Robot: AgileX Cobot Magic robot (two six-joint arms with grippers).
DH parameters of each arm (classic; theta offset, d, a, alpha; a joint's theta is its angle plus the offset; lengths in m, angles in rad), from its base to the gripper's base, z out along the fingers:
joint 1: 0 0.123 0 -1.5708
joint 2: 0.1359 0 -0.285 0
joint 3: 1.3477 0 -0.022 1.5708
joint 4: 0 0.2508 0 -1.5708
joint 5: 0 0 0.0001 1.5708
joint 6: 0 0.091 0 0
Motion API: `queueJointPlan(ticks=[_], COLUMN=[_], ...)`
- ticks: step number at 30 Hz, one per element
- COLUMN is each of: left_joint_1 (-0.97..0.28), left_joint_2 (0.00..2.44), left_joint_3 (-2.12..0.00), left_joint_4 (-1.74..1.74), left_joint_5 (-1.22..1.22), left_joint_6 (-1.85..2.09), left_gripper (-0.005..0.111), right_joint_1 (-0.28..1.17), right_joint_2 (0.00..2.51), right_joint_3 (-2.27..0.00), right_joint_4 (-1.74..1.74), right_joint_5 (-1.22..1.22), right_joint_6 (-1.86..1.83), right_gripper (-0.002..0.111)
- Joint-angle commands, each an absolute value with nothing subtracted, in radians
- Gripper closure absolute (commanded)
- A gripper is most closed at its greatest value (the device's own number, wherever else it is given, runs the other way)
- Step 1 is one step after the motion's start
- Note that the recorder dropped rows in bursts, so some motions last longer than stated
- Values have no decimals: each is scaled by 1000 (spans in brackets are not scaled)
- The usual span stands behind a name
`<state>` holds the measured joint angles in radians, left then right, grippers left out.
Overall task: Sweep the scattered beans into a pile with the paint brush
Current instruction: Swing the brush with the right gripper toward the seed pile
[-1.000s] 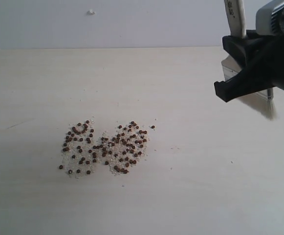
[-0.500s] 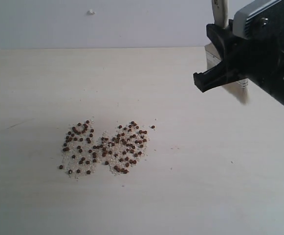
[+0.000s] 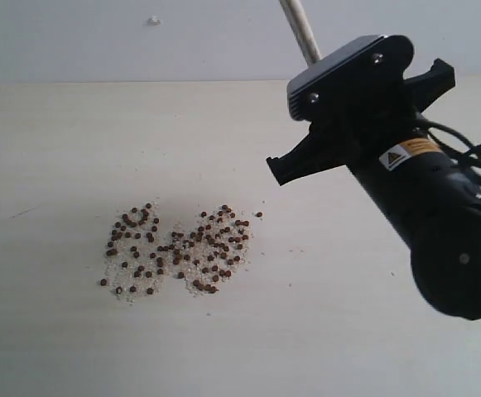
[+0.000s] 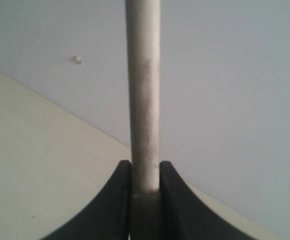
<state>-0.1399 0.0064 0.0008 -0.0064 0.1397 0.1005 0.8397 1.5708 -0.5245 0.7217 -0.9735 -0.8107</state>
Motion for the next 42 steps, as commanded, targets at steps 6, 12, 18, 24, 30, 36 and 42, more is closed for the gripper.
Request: queueJointPlan(ticks=[6, 12, 18, 24, 30, 36, 42], left_joint_1=[-139, -139, -139, -139, -139, -139, -139], left_joint_2=[0, 0, 0, 0, 0, 0, 0], left_joint_3=[0, 0, 0, 0, 0, 0, 0], left_joint_4=[-7, -7, -7, -7, -7, -7, -7], left_joint_5=[140, 140, 140, 140, 140, 140, 140], left_joint_6=[100, 100, 100, 100, 100, 100, 100], left_gripper=[107, 107, 107, 107, 107, 107, 107], right_joint_1=[937, 937, 937, 922, 829, 791, 791], right_joint_2=[1787, 1904, 2010, 2095, 2095, 2092, 2050], right_joint_3=[-545, -631, -742, -786, -786, -786, -786], right_joint_4=[918, 880, 828, 723, 543, 306, 226], right_joint_5=[-1221, -1221, -1196, -1178, -1065, -963, -906], right_joint_6=[-806, -793, -746, -730, -633, -503, -266], right_gripper=[108, 108, 108, 108, 108, 108, 108])
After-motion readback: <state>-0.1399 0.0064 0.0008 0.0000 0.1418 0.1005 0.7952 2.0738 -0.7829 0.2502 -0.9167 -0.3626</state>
